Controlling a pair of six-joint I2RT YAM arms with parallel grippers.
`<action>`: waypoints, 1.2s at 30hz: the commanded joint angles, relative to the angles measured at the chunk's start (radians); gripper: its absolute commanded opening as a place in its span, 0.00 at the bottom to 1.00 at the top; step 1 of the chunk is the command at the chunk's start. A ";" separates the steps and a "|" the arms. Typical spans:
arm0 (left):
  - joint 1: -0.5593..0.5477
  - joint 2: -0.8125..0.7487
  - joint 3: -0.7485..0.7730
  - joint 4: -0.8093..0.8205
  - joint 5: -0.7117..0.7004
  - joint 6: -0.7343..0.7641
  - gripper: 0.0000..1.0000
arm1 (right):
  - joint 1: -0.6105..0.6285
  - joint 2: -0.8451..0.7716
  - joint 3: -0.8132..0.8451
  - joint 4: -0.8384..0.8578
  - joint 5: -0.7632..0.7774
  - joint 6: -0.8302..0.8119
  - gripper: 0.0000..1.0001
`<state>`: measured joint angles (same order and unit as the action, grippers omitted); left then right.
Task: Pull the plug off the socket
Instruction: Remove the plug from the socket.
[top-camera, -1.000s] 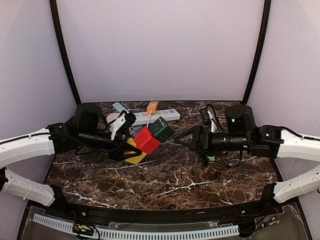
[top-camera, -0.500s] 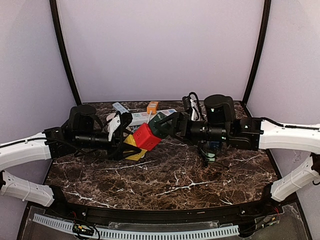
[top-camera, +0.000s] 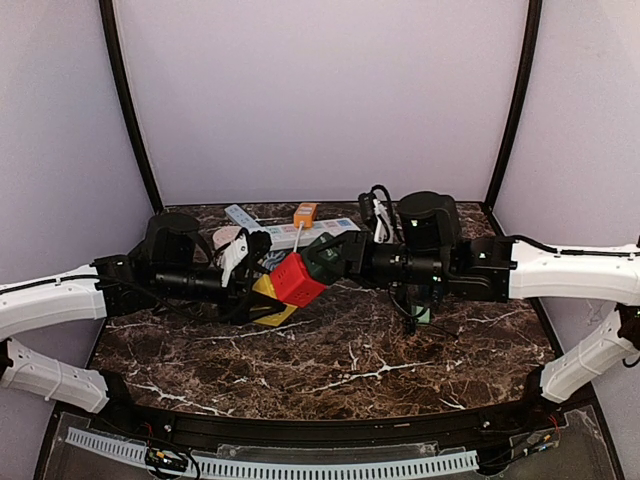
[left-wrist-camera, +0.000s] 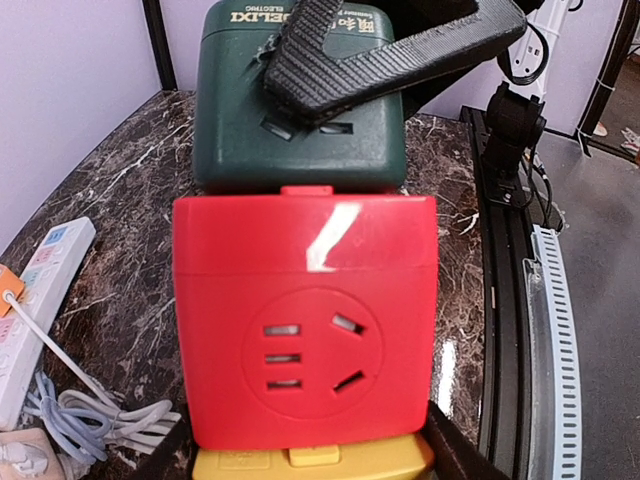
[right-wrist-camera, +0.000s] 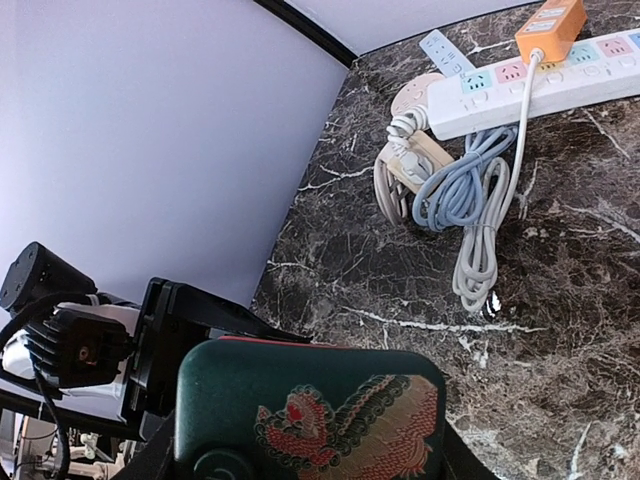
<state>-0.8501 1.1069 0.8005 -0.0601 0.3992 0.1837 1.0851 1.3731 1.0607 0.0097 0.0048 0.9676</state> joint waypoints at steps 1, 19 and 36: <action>-0.009 -0.005 0.026 0.090 0.064 -0.004 0.09 | 0.023 0.017 0.040 0.009 0.028 -0.022 0.00; -0.008 0.049 0.043 0.068 0.028 -0.017 0.99 | 0.053 0.098 0.108 -0.005 0.014 -0.026 0.00; -0.022 0.164 0.126 -0.064 0.037 -0.009 0.91 | 0.074 0.085 0.141 -0.045 0.083 -0.082 0.00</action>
<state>-0.8608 1.2564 0.8936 -0.0635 0.4309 0.1692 1.1419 1.4902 1.1381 -0.1112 0.0536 0.9077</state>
